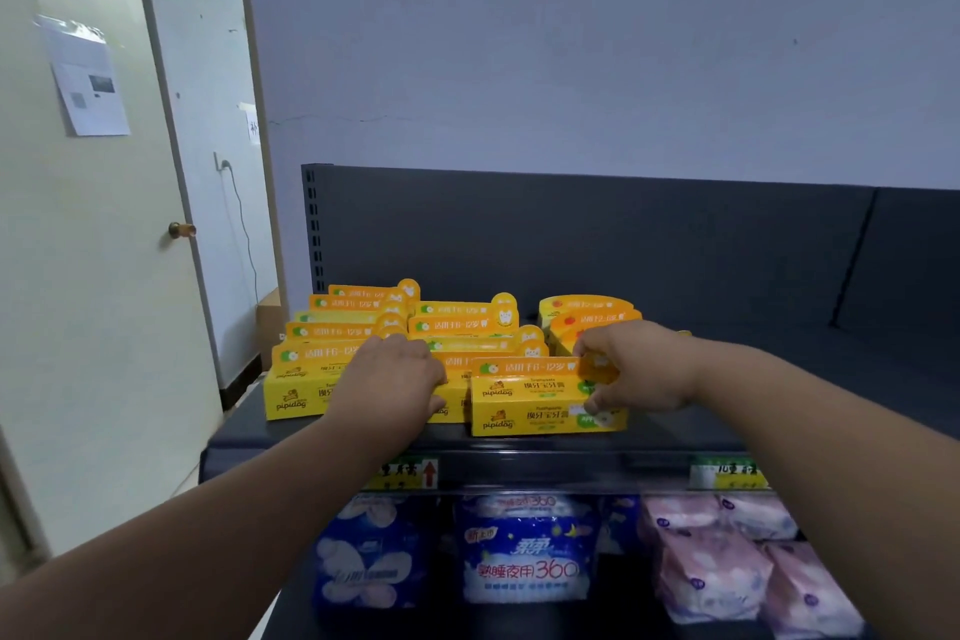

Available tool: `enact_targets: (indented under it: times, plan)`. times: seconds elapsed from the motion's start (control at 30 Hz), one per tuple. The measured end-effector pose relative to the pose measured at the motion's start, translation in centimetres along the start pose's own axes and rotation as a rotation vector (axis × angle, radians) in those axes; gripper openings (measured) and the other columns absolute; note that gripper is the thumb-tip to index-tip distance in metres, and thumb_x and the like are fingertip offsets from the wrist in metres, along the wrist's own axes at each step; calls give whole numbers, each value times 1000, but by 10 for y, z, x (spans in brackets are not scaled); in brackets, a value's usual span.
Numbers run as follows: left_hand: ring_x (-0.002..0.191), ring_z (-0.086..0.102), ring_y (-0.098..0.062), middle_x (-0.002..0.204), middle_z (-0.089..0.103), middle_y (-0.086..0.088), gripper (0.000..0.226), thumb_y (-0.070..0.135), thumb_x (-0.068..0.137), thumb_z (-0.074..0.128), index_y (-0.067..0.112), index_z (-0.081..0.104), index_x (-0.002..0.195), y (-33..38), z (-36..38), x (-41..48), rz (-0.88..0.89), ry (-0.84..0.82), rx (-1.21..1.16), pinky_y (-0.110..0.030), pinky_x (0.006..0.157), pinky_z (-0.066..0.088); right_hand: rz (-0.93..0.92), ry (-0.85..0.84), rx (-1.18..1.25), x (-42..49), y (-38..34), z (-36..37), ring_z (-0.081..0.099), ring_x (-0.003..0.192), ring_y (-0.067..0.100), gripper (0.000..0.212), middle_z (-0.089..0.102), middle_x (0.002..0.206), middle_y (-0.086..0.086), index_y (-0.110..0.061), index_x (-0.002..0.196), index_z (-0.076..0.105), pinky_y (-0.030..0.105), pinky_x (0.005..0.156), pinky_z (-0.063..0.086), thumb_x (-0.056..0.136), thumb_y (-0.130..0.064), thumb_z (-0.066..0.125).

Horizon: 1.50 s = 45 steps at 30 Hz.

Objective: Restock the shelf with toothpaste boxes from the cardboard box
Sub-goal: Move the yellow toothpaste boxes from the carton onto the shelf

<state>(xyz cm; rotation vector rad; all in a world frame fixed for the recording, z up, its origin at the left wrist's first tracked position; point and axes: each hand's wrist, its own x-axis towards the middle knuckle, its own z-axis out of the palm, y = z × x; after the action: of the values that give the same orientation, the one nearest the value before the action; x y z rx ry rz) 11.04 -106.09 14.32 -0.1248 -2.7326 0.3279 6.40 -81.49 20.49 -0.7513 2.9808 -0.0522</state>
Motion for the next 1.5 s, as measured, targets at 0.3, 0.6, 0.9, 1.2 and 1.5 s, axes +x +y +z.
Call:
enact_targets:
  times: [0.3,0.6,0.9,1.2,1.5]
  plan:
    - [117,40,-19,124,46,4,35,42,93,52,29,55,126,2,12,7,-84,87,-24,-35,98,31,-4,25,24,2,-8,7,50,119,21,61,51,135,0,-23,140,42,25,81,40,88,-38,69]
    - [117,47,-18,131,47,4,49,48,90,55,24,44,131,-24,15,-13,-209,-47,-153,-32,96,42,-35,56,124,13,-32,17,50,115,21,60,50,131,0,-26,130,45,30,88,46,80,-36,77]
    - [110,48,-16,123,49,2,27,30,93,52,21,51,118,-37,15,-21,-144,-91,-237,-32,90,46,-14,192,196,15,-45,31,46,122,20,71,39,140,-1,-29,136,42,32,95,47,77,-35,80]
    - [114,49,-21,130,47,-1,37,30,96,49,22,44,132,-34,15,-24,-163,-84,-215,-38,92,46,-26,264,189,-3,-41,42,43,130,21,87,23,154,-6,-33,149,28,36,101,47,78,-37,78]
    - [95,62,-32,110,64,-7,35,11,79,67,13,66,114,63,-22,-5,-25,322,-228,-42,82,48,100,333,189,-62,30,53,46,127,21,84,25,152,-9,-36,146,30,39,95,49,77,-41,77]
